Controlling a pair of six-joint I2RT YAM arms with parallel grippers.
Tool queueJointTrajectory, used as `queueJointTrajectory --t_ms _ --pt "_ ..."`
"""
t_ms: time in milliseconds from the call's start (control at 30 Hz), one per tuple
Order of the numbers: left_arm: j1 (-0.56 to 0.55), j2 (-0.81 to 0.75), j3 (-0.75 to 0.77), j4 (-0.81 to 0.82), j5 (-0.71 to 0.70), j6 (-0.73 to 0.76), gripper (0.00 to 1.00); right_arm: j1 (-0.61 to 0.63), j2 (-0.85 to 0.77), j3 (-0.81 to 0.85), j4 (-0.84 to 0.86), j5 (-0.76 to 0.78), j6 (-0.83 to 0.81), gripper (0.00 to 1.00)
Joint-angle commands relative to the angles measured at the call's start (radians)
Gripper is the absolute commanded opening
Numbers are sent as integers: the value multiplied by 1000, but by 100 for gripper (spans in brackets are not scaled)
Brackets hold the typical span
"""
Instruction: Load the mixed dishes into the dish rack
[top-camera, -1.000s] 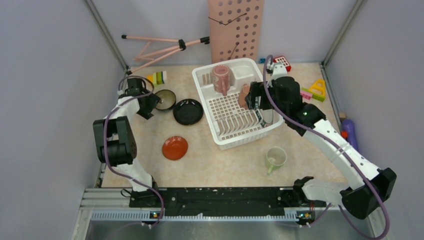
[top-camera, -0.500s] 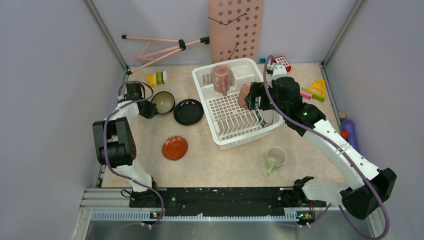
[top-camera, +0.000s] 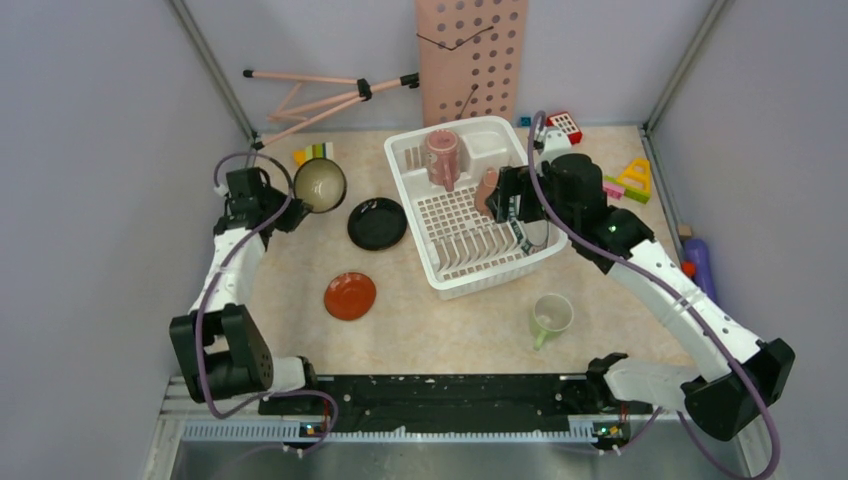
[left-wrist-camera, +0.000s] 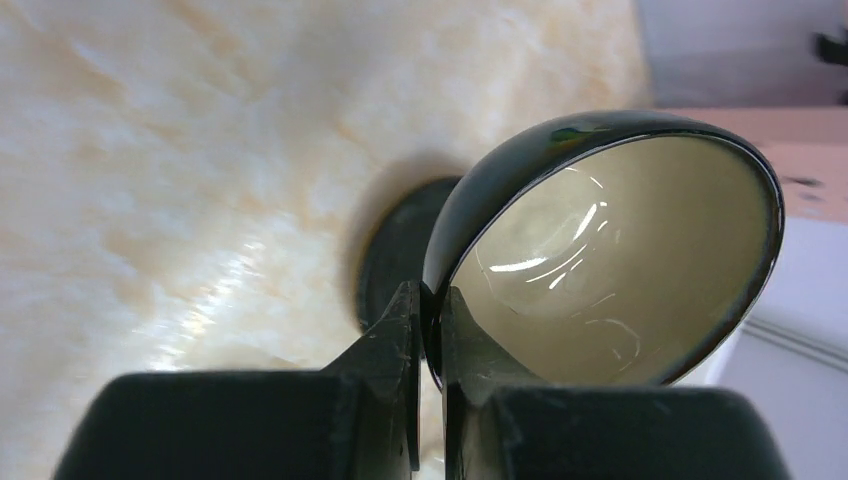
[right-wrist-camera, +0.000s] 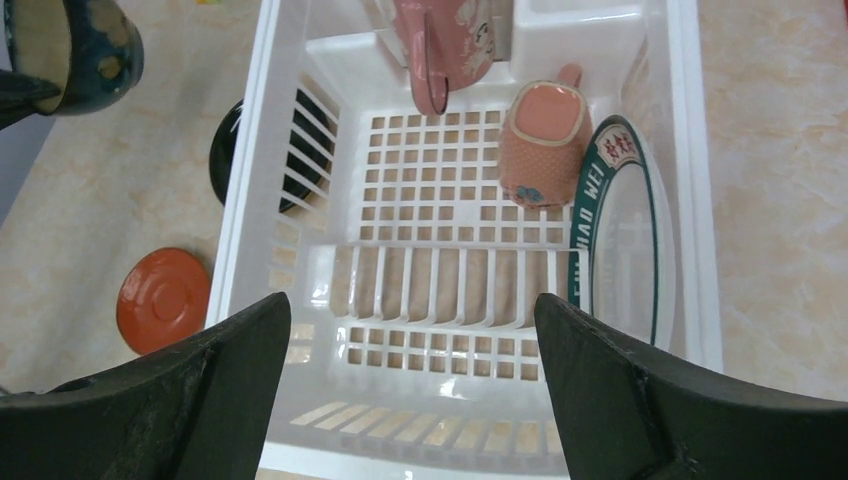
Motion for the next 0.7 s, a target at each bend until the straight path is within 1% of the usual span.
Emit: queueJointTrajectory --t_ms 0,67,167,267,333,400,500,667 --pt "-18 -153 -90 242 255 -137 0 -8 -37 30 42 -129 -27 91" --pt "-35 -209 -119 297 305 -185 0 -8 -44 28 67 -171 -18 91" --pt "-80 -281 -118 310 332 -209 0 -9 -63 -2 129 -228 -15 92" --pt "-169 -336 -104 323 324 -222 0 -10 -109 -66 227 -252 -18 92" --pt "-247 -354 -84 334 320 -231 0 -10 -144 -104 268 -238 -3 94" --pt "-312 -359 -68 349 324 -236 0 -10 -166 -107 267 -245 -10 97" --pt "-386 -364 -70 414 337 -226 0 -10 -181 -75 222 -317 -53 97" --pt "-427 -365 -138 586 424 -258 0 -10 -241 -116 265 -377 -64 98"
